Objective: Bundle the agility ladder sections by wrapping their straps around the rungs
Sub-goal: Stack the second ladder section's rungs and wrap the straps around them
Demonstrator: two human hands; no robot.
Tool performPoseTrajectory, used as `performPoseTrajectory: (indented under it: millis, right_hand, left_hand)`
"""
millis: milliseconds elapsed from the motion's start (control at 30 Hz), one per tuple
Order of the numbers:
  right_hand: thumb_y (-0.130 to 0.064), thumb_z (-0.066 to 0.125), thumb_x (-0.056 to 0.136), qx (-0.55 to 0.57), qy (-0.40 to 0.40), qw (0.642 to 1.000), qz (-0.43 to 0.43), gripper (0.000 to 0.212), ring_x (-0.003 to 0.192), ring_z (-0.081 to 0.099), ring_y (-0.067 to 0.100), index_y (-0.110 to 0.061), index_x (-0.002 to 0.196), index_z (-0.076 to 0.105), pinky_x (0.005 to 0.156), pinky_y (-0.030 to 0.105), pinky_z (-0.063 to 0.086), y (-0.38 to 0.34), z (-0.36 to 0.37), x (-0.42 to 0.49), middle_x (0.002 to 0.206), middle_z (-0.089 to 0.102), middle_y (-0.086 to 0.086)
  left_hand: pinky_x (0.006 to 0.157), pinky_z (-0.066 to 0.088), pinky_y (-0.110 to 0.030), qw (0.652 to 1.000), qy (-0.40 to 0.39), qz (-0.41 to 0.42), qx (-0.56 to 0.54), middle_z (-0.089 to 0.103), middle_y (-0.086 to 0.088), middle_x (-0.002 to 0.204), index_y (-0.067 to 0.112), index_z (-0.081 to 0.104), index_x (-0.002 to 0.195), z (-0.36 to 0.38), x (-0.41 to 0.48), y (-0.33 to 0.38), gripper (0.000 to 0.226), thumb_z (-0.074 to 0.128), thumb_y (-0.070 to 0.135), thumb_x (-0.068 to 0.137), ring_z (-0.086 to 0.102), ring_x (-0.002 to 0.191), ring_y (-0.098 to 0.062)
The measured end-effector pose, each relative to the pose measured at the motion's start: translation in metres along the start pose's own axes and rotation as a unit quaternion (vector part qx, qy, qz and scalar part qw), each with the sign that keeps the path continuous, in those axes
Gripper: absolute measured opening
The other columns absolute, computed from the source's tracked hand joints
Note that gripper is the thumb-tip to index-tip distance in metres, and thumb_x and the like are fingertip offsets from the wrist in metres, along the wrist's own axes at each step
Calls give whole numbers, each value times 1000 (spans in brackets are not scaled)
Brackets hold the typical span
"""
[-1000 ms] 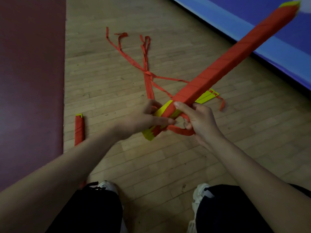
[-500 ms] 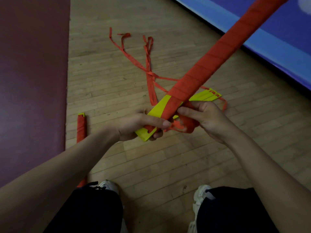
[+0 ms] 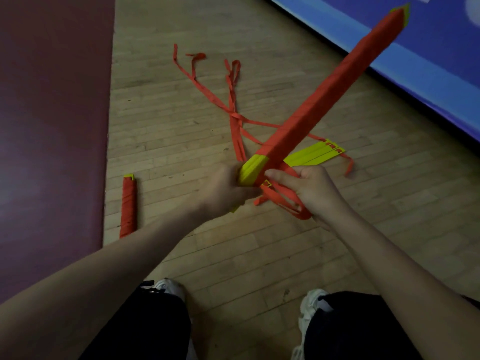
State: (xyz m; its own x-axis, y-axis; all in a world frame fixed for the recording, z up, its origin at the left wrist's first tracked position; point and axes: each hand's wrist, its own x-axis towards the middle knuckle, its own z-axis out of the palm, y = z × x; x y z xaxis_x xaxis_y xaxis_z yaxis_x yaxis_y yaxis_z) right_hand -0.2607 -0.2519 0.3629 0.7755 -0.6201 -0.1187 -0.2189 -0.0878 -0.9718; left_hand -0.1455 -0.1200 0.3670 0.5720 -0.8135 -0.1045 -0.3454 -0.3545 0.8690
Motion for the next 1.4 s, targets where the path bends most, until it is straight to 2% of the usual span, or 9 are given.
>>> performPoseTrajectory:
  millis: [167, 333, 467, 600, 733, 967, 1033, 1200, 1400]
  right_hand:
    - [-75, 66, 55, -53, 87, 995, 2, 89, 51, 36, 21, 12, 64, 55, 52, 46, 35, 1, 14, -2, 54, 42, 11]
    - [-47, 80, 70, -8, 144, 990, 2, 48, 51, 37, 12, -15, 46, 54, 54, 37, 34, 1, 14, -4, 45, 37, -7]
    - [-34, 78, 76, 21, 132, 991, 4, 30, 49, 40, 6, -12, 61, 64, 51, 27, 34, -5, 7, -3, 50, 45, -7]
    - [-26, 76, 77, 70, 77, 995, 0, 25, 32, 36, 4, -7, 69, 62, 34, 17, 32, -18, -2, -6, 40, 41, -7]
    - [-32, 73, 68, 121, 0, 992, -23, 34, 28, 32, 6, -2, 72, 58, 32, 15, 28, -30, -5, -12, 38, 39, -2]
    - [-19, 65, 70, 189, -71, 978, -54, 23, 25, 29, 6, -3, 60, 51, 32, 11, 28, -41, -8, -22, 33, 37, -2]
    - [-19, 64, 71, 185, -82, 977, -60, 24, 25, 29, 5, 0, 63, 51, 32, 11, 28, -40, -9, -21, 33, 38, -2]
    - [-11, 60, 80, 179, -70, 980, -47, 14, 29, 43, 2, -1, 74, 54, 33, 13, 34, -35, -14, -18, 37, 49, -5]
    - [-34, 76, 72, 102, -76, 992, -23, 32, 66, 63, 16, -8, 91, 71, 59, 25, 51, -20, -18, -8, 78, 71, 5]
  left_hand:
    - [74, 44, -42, 949, 90, 29, 300, 61, -12, 111, 11, 43, 124, 30, -9, -2, 45, 60, 36, 90, 58, 101, -35]
    - [83, 41, -42, 935, 112, 95, 323, 49, -16, 121, 0, 37, 135, 51, -14, -6, 67, 41, 47, 87, 51, 108, -35]
    - [91, 28, -22, 989, 39, 52, 136, 38, -7, 124, 7, 29, 134, 44, -11, 5, 56, 55, 28, 89, 38, 118, -19]
    - [76, 48, -28, 991, -98, -32, -83, 56, -15, 116, 11, 43, 124, 9, -2, 12, 59, 75, 22, 75, 55, 99, -21]
    - [75, 56, -33, 926, -259, -62, -268, 70, -8, 101, 8, 62, 112, -14, -7, 12, 44, 78, 20, 72, 69, 87, -25]
    - [50, 52, -23, 782, -398, -84, -472, 63, -2, 85, 12, 70, 108, -13, -12, 5, 69, 71, 66, 66, 58, 60, -10]
    - [44, 46, -20, 792, -385, -84, -465, 58, 0, 77, 12, 70, 104, -10, -12, 9, 64, 64, 66, 71, 53, 54, -8]
    - [39, 38, -20, 865, -282, -64, -409, 52, -3, 69, 8, 61, 93, -4, -18, 22, 26, 48, 30, 86, 47, 45, -11]
    - [41, 41, -23, 903, -216, -31, -370, 54, -6, 69, 6, 54, 88, -14, -12, 23, 20, 49, 25, 85, 49, 47, -14]
